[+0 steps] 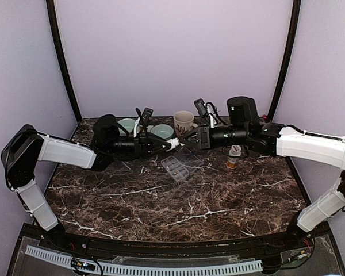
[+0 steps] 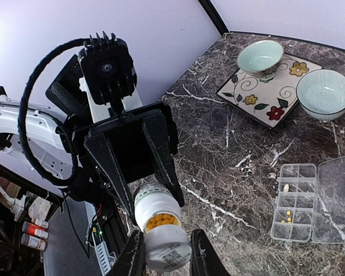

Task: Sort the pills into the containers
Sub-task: Close the lid of the pill bottle on the pill bottle, then screw the lid of the pill bottle onto the pill bottle.

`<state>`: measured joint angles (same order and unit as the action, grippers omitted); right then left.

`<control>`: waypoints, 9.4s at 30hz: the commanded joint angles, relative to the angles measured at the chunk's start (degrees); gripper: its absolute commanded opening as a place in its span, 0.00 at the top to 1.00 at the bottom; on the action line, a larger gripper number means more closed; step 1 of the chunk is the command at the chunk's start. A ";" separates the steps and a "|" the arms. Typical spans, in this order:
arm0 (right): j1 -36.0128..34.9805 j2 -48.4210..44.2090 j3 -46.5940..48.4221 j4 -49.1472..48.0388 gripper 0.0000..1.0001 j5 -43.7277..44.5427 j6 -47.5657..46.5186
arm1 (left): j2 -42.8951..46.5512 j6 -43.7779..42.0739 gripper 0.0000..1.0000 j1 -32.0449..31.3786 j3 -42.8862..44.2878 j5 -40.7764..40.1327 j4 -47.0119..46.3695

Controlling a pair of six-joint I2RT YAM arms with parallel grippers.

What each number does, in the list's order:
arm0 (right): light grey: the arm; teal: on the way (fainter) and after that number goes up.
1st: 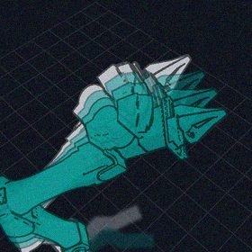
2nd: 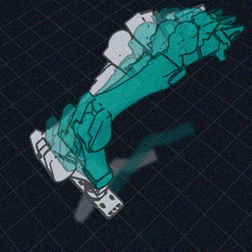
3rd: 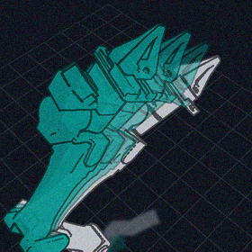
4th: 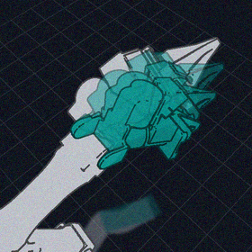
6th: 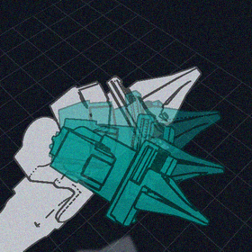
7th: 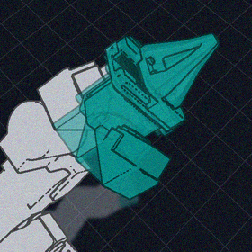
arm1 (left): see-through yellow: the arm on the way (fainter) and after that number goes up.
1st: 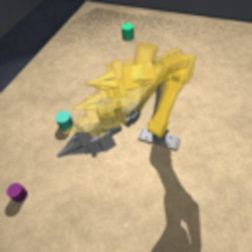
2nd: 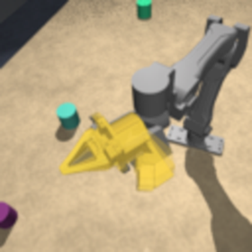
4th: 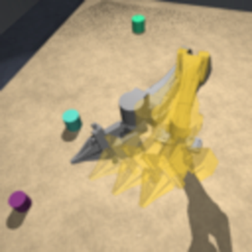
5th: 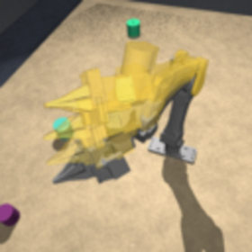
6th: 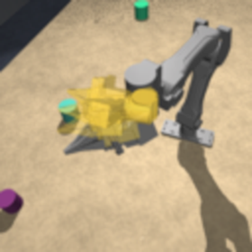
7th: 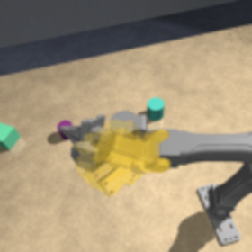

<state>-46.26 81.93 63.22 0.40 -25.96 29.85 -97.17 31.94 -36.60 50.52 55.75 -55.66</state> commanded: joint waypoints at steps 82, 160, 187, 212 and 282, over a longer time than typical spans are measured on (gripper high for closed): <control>-4.40 5.57 5.50 -1.07 0.94 -4.90 -0.67 | -1.80 9.02 1.00 0.21 7.10 8.00 -4.40; -6.37 6.88 8.91 0.11 1.00 -9.19 0.36 | -1.54 20.89 1.00 -0.44 12.78 11.17 -15.48; -11.66 10.85 12.68 6.36 1.00 -3.50 -3.50 | 1.08 5.50 1.00 -3.65 18.34 7.68 3.49; -10.25 16.44 18.81 12.15 1.00 -9.56 9.19 | 7.22 -15.65 1.00 -6.44 18.85 2.41 20.00; -9.22 14.67 18.66 15.19 0.65 -2.12 18.58 | 17.54 -57.52 1.00 -28.97 -0.77 -61.82 -2.93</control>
<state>-49.89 94.83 82.41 20.18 -22.87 49.63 -84.90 -26.26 -61.21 46.78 -17.89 -36.21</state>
